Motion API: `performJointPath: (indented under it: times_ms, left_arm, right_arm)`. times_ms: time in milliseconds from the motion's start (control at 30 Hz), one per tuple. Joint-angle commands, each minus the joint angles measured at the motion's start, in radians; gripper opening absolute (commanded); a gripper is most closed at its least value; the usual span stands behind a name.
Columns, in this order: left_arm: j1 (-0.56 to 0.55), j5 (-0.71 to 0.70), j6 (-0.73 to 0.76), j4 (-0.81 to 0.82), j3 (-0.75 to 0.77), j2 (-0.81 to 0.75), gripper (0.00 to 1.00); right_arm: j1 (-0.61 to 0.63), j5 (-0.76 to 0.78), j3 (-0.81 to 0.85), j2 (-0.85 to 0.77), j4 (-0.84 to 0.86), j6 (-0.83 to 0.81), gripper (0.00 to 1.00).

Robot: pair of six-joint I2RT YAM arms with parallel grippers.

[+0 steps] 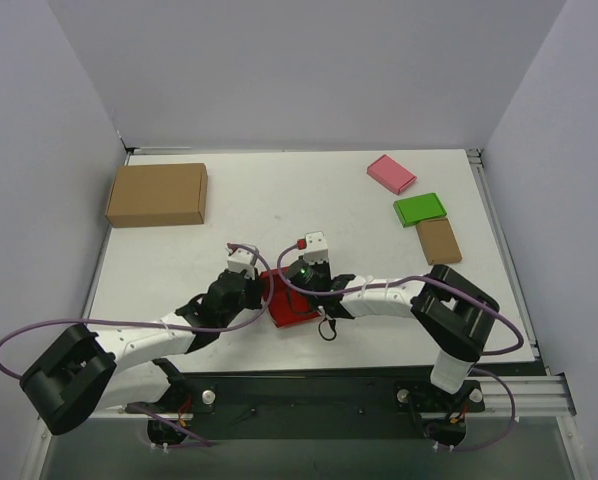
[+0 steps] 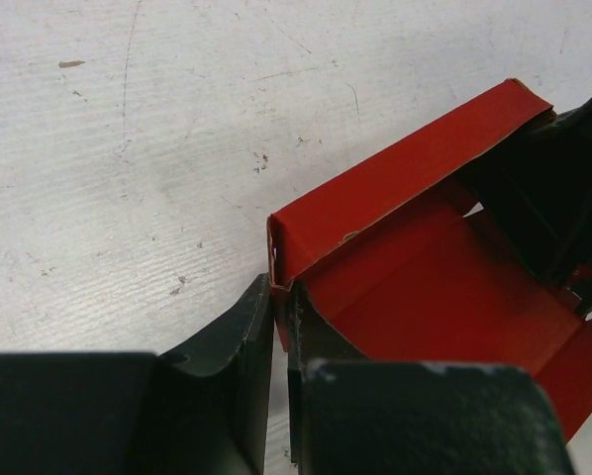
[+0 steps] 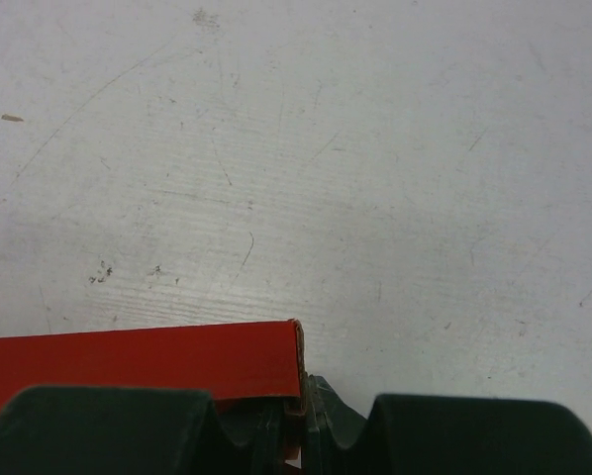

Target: Fold the paper box

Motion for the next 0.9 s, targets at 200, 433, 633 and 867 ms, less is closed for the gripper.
performJointPath:
  times_ms: [200, 433, 633, 867]
  left_arm:
    - [0.001, -0.045, -0.015, -0.062, 0.081, 0.077, 0.00]
    - [0.006, -0.074, -0.023, -0.151, 0.150, 0.148, 0.00]
    - [0.006, -0.067, -0.018, -0.144, 0.158, 0.166, 0.00]
    - [0.007, -0.060, -0.014, -0.145, 0.164, 0.157, 0.00]
  right_arm:
    - [-0.027, 0.102, -0.009, -0.022, -0.107, -0.021, 0.14]
    - [-0.019, -0.041, -0.102, -0.193, -0.104, 0.013, 0.50]
    - [-0.007, -0.137, -0.194, -0.357, -0.081, 0.050, 0.62]
    - [0.001, -0.216, -0.235, -0.417, -0.049, 0.027, 0.62]
